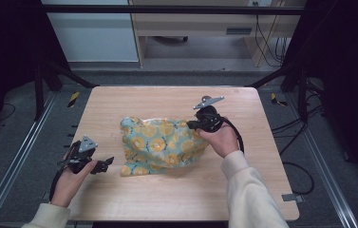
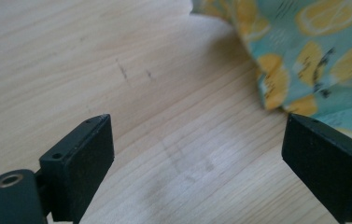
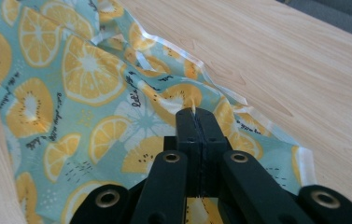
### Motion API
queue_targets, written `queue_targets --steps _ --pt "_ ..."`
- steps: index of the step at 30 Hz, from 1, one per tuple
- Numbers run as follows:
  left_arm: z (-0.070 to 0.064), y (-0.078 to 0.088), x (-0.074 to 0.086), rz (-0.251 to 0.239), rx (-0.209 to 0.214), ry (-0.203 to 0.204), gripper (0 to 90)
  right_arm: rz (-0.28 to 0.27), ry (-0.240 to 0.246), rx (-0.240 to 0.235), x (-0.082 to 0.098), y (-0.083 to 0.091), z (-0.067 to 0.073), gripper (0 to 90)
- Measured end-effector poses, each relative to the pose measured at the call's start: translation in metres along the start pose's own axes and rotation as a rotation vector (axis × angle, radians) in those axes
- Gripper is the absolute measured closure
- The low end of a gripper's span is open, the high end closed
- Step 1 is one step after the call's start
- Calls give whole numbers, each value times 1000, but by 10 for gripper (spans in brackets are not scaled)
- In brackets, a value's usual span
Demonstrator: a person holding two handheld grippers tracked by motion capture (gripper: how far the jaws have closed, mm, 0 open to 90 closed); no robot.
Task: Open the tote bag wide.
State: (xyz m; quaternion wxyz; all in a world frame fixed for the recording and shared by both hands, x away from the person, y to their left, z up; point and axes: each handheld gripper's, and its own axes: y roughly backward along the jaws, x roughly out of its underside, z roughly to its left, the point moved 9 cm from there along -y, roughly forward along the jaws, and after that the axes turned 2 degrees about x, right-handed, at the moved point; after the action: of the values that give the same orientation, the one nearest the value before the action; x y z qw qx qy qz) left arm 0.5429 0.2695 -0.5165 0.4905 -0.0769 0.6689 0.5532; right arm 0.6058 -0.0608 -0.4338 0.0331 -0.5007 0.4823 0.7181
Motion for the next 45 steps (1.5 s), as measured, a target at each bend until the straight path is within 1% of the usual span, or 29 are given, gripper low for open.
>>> queue_targets --steps 1,2,4,5,7,8,9,10,14,16,19,21,23,26,28,30,31,33,34,35,37,38,39,40,42,44,45 --pt "0 0 0 0 0 0 88 1 3 -3 0 2 1 900" --pt "-5 3 -7 -19 13 -5 88 -8 8 -5 -2 4 3 900" --pt "-10 4 -11 -27 25 -16 88 -14 19 -6 -3 7 6 900" --pt "-12 5 -12 -27 27 -18 88 -18 16 -5 -3 8 7 900" --pt "-15 5 -14 -37 33 -14 88 -28 30 -14 -5 11 11 900" --pt "-15 5 -14 -37 33 -14 88 -35 34 -12 -6 12 14 900" --pt "-17 5 -14 -34 35 -16 88 -36 54 -11 -7 14 16 900" --pt "-20 5 -13 -27 42 -23 88 -39 63 -9 -7 15 19 900" --pt "-21 4 -12 -22 44 -17 88 -63 87 -31 -8 21 35 900" --pt "-18 5 -10 -15 41 -15 88 -73 106 -40 -6 25 43 900" --pt "-13 6 -9 -9 29 -7 89 -89 111 -50 -4 30 50 900" --pt "-7 7 -10 -16 20 10 92 -94 117 -59 -3 33 54 900" --pt "-3 9 -12 -16 21 15 101 -98 129 -71 -1 38 60 900" --pt "4 16 -23 -22 26 9 109 -92 150 -79 4 39 66 900" --pt "8 22 -34 -16 20 -18 115 -78 157 -76 9 38 69 900" --pt "12 25 -45 -15 21 -29 118 -74 160 -82 13 36 71 900" --pt "14 25 -50 -18 21 -34 122 -68 161 -84 16 35 72 900" --pt "18 24 -60 -8 13 -45 130 -63 166 -87 19 33 75 900" --pt "18 24 -60 -8 13 -45 129 -61 170 -87 20 32 76 900" --pt "20 20 -67 1 24 -43 130 -62 172 -89 20 32 77 900" --pt "21 11 -73 27 29 -46 131 -60 177 -90 21 31 78 900" --pt "21 11 -73 27 29 -46 136 -61 177 -92 21 31 79 900" --pt "20 1 -77 45 39 -41 143 -63 177 -95 21 31 79 900" --pt "19 -5 -80 46 51 -32 146 -64 177 -97 20 30 80 900" --pt "18 -15 -83 65 66 -25 152 -61 176 -96 21 28 79 900" --pt "16 -24 -86 75 76 -29 164 -60 177 -101 21 27 79 900" --pt "15 -28 -87 86 89 -31 166 -59 174 -102 22 26 79 900"
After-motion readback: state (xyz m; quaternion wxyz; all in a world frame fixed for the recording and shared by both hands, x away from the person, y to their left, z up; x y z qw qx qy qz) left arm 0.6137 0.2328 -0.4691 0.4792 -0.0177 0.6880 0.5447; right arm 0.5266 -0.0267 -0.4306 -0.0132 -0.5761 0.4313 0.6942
